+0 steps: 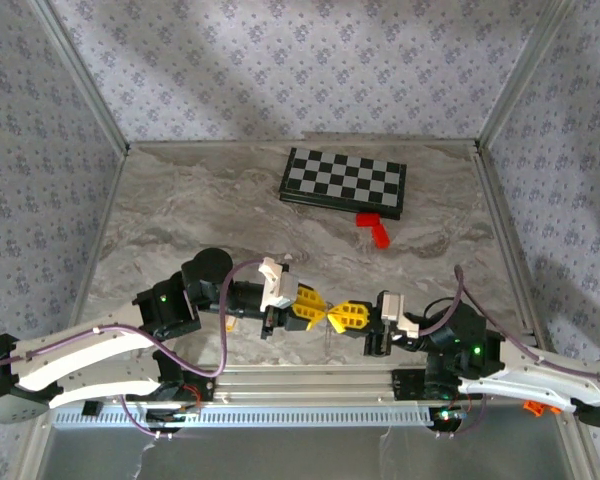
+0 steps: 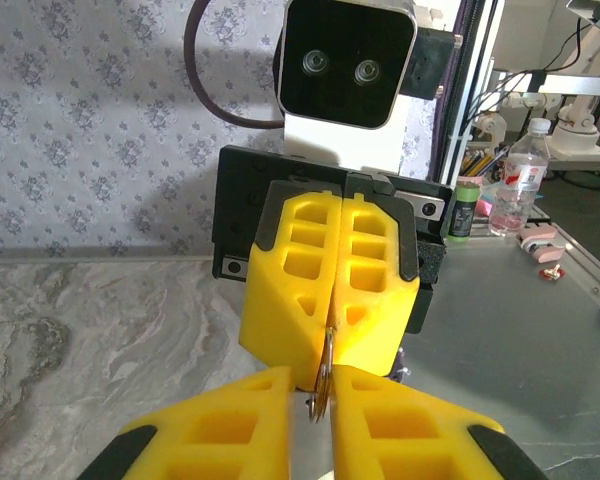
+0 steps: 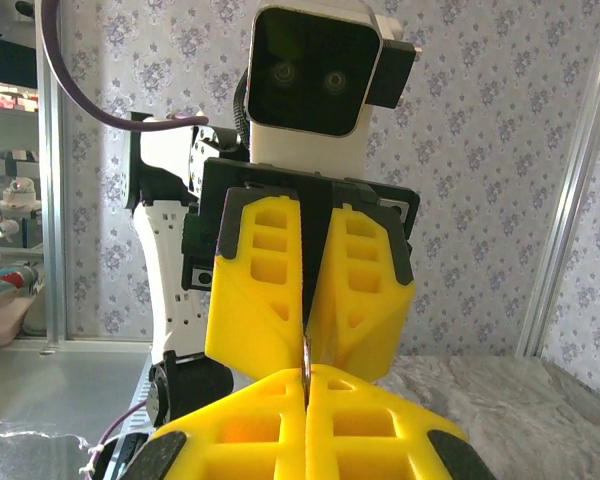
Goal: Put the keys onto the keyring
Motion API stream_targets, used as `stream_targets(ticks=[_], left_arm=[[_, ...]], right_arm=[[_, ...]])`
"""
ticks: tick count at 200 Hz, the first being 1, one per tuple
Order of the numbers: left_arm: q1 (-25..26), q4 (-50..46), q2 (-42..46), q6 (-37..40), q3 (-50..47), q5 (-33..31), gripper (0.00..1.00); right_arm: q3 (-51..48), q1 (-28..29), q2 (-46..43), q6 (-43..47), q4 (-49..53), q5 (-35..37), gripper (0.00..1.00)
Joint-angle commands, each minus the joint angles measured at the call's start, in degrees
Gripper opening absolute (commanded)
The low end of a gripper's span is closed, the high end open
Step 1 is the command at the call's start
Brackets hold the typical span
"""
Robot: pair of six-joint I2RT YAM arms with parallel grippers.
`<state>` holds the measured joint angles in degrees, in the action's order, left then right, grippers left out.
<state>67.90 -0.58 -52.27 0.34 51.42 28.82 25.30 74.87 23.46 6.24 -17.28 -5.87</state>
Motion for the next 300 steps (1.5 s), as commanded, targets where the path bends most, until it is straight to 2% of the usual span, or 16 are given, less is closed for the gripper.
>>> stream_targets(ticks=[1, 16, 60, 105, 145, 167, 210, 241, 279, 300], left_arm=[[0.0, 1.4, -0.1, -0.2, 0.6, 1.5, 0.16], [-0.1, 1.5, -0.2, -0.1, 0.5, 1.5, 0.15], [-0.1, 1.3, -0.1, 0.1, 0.3, 1.3, 0.00], [-0.1, 0.4, 0.5, 0.6, 0.4, -0.4, 0.00], [-0.1, -1.4, 0.8, 1.8, 0.5, -3.1, 0.00], [-0.2, -1.7, 1.4, 2.2, 0.0, -5.0, 0.00], [-1.1, -4.0, 1.9, 1.4, -0.9, -10.3, 0.00], [-4.6, -5.6, 2.4, -3.4, -1.7, -13.8, 0.00], [-9.7, -7.5, 4.8, -7.2, -3.3, -17.4, 0.00], [-13.7, -8.6, 6.2, -10.3, -4.1, -19.3, 0.00]], right_arm=[[0.1, -0.1, 0.1, -0.8, -3.4, -0.8, 0.00], [0.1, -0.1, 0.1, -0.6, -3.4, -0.8, 0.00], [0.4, -0.1, 0.5, -0.5, -3.2, -0.9, 0.00], [0.9, -0.1, 0.5, -0.4, -2.2, 1.5, 0.00], [2.1, -0.2, -0.1, -0.4, 1.9, 3.6, 0.38], [3.9, -0.2, -0.5, -0.5, 7.2, 4.6, 0.50], [8.1, -0.8, -1.8, -2.9, 19.3, 7.7, 0.60], [9.9, -3.0, -1.8, -6.5, 25.7, 12.1, 0.65], [9.7, -9.0, 0.4, -12.9, 30.1, 13.1, 0.71], [9.8, -14.6, 3.7, -16.6, 32.3, 10.3, 0.72]])
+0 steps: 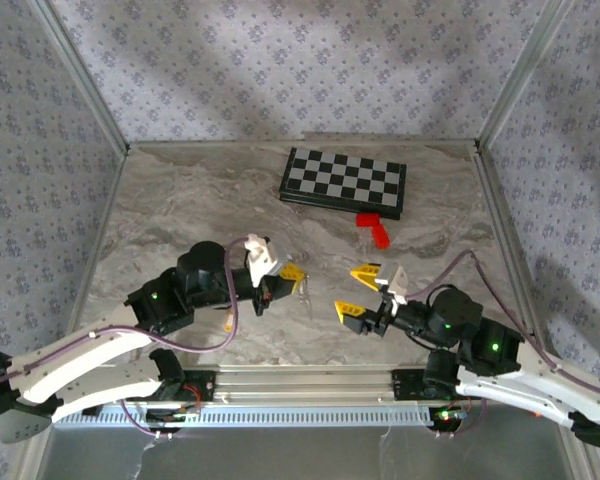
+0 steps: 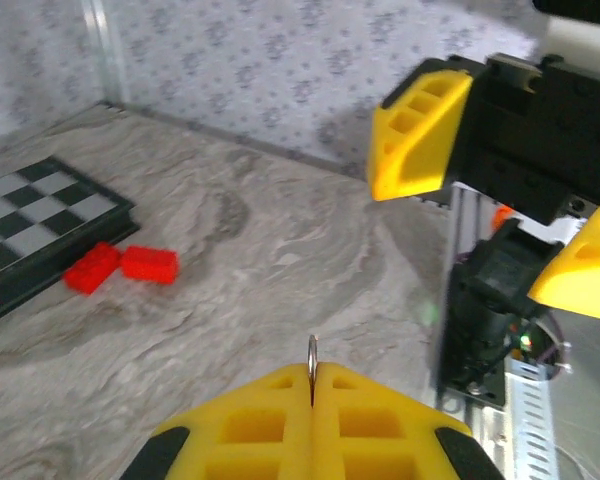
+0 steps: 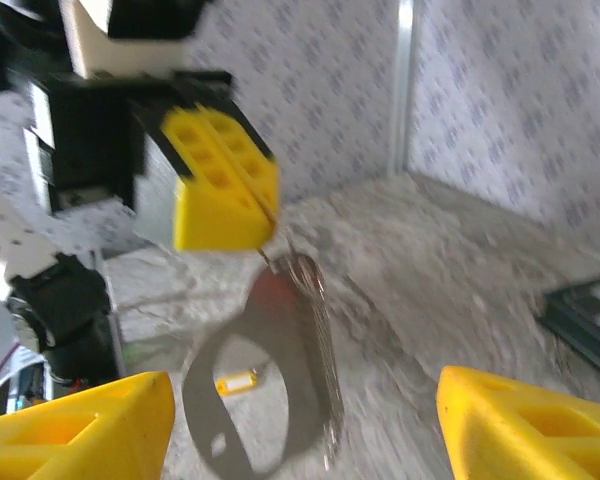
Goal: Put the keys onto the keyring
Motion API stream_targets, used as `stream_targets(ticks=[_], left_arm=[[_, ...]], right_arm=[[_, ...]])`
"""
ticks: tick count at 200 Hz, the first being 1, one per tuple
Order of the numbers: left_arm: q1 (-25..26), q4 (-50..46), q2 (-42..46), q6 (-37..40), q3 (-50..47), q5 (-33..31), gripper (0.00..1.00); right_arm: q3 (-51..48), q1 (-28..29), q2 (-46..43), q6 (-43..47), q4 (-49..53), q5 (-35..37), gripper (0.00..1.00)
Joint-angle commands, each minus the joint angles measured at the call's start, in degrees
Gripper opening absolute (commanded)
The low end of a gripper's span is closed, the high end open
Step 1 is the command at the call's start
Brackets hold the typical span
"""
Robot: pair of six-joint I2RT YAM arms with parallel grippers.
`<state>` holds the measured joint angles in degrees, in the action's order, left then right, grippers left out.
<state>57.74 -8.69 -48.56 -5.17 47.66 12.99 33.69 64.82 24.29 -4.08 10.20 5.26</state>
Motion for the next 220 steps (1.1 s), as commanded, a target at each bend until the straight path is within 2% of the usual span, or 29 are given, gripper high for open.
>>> stream_targets(ticks=[1, 26, 46, 89, 135, 172, 220], left_arm=[[-3.8, -0.6, 2.5, -4.9, -0.4, -3.5, 0.00], [-8.8, -1.4, 4.6, -7.6, -2.2, -4.1, 0.00], [-12.2, -2.0, 6.5, -8.3, -3.5, -4.9, 0.00], [-18.1, -4.2, 10.0, -7.6, -4.5, -6.5, 0.00], [-24.6, -6.0, 10.9, -7.3, -4.8, -4.9, 0.00], [-26.0, -7.2, 11.7, -6.2, -4.5, -5.7, 0.00], [-27.3, -8.9, 12.1, -5.2, -4.1, -7.5, 0.00]], right_arm=[[1.3, -4.9, 3.0, -6.5, 4.9, -1.0, 0.72], [-0.2, -12.5, 6.8, -10.6, 3.5, -7.9, 0.72], [-0.8, -15.5, 11.3, -11.0, 0.6, -10.2, 0.71], [0.0, -14.8, 25.1, -10.4, -4.1, -13.5, 0.67], [1.3, -12.1, 39.4, -11.2, -15.1, -16.2, 0.63], [0.7, -12.0, 51.1, -13.9, -28.5, -20.9, 0.59], [4.9, -9.8, 67.5, -18.4, -41.3, -24.4, 0.56]])
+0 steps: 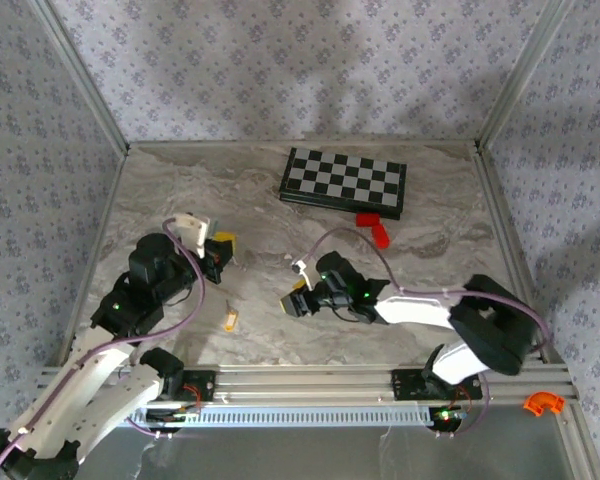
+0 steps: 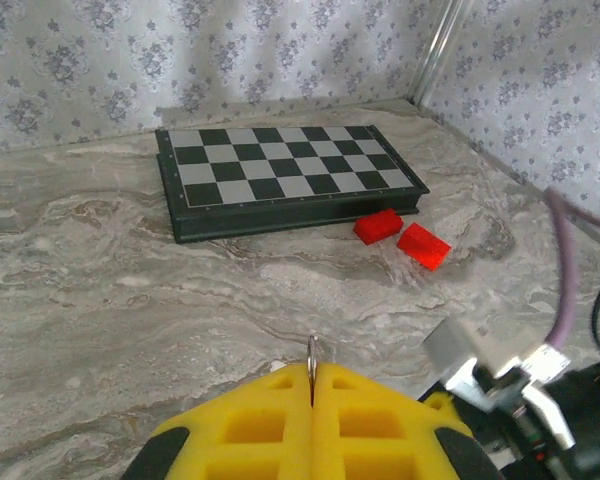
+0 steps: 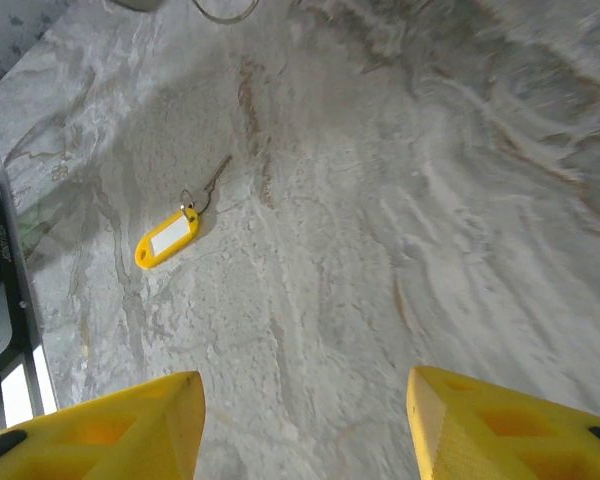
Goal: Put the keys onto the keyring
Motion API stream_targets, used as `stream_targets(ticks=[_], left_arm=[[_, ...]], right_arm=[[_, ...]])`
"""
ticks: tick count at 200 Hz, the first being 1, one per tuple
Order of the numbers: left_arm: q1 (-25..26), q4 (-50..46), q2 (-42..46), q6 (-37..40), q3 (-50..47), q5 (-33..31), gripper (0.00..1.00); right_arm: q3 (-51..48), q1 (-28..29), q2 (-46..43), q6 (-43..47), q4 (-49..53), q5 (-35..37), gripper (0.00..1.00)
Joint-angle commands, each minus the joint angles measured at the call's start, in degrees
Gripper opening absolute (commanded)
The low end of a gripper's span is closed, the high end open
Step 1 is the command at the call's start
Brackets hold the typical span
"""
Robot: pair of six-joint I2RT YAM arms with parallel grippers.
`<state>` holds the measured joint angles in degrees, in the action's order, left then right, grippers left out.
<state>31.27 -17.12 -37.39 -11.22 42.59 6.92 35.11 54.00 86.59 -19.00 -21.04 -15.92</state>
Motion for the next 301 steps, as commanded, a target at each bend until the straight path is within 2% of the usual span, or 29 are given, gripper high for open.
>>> stream_targets(ticks=[1, 30, 89, 120, 156, 198, 301], left_arm=[[-0.9, -0.5, 0.9, 0.9, 1.0, -1.6, 0.00], [-1.9, -0.2, 0.7, 0.4, 0.3, -2.2, 0.00], [-4.2, 1.6, 0.7, -1.1, -1.7, -2.9, 0.00], [-5.9, 2.5, 2.9, -1.2, -3.3, -6.3, 0.00], [-7.5, 2.5, 4.1, -1.6, -3.7, -7.1, 0.00], [-7.6, 2.7, 7.0, -1.7, -4.7, -12.3, 0.00], [-8.2, 2.6, 8.1, -1.5, -5.0, -12.7, 0.00]], right_arm=[[3.7, 1.0, 5.5, -3.5, -10.3, -3.3, 0.56], [7.2, 1.8, 12.4, -5.1, -13.9, -4.2, 0.53], [13.5, 3.7, 19.7, -4.4, -12.0, -3.8, 0.47], [15.6, 4.5, 21.4, -3.2, -10.0, -2.8, 0.45], [18.4, 5.7, 22.8, -2.0, -6.6, -1.9, 0.42], [22.7, 7.7, 24.9, -0.7, -1.4, 0.6, 0.41], [30.5, 10.7, 28.8, 3.0, 8.9, 4.0, 0.35]])
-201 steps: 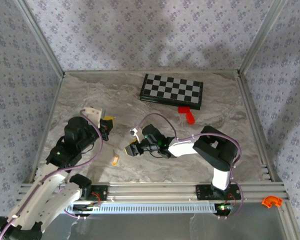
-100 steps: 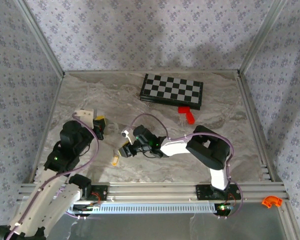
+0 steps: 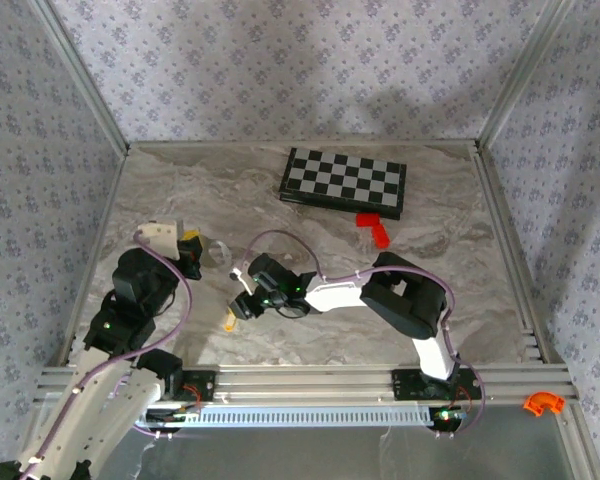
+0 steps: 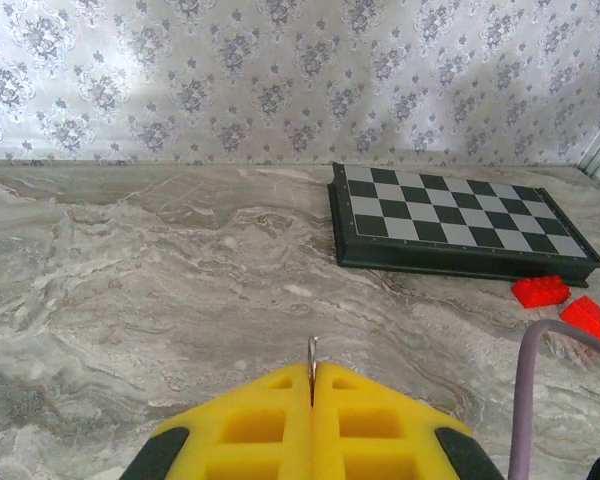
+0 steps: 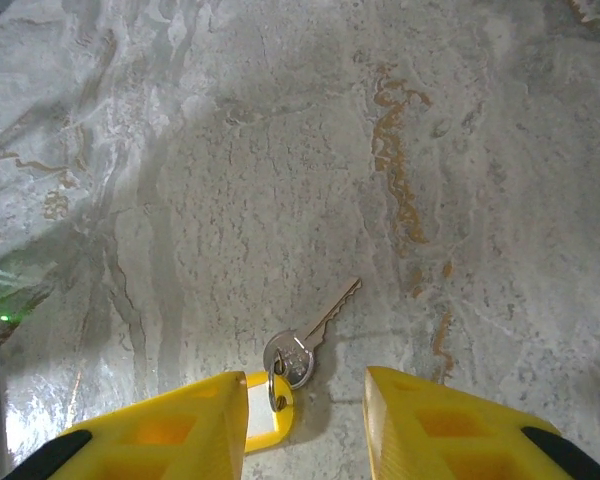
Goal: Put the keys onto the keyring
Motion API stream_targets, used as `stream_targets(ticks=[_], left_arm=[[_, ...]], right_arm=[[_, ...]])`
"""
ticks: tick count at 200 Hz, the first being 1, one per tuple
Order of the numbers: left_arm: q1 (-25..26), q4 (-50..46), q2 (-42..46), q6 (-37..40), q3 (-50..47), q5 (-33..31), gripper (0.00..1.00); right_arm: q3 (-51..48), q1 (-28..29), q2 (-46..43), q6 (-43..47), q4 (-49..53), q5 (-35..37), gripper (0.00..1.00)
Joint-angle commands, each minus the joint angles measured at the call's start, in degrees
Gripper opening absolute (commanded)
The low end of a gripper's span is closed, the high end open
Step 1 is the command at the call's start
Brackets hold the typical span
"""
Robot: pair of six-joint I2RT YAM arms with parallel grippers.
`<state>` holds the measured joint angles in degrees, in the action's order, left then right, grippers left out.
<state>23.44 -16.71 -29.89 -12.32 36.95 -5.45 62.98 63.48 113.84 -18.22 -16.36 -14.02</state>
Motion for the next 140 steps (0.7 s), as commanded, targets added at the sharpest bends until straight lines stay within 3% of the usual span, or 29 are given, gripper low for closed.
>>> stream_targets(ticks=[1, 140], left_arm=[[-0.4, 2.3, 0.6, -0.4, 0.6, -0.4, 0.00], [-0.6, 3.4, 1.4, -0.9, -0.5, 0.1, 0.00]], right_arm=[[2.7, 1.3, 1.6, 2.3, 4.4, 2.2, 0.35], [4.7, 2.0, 3.8, 2.9, 4.8, 2.0, 0.29]])
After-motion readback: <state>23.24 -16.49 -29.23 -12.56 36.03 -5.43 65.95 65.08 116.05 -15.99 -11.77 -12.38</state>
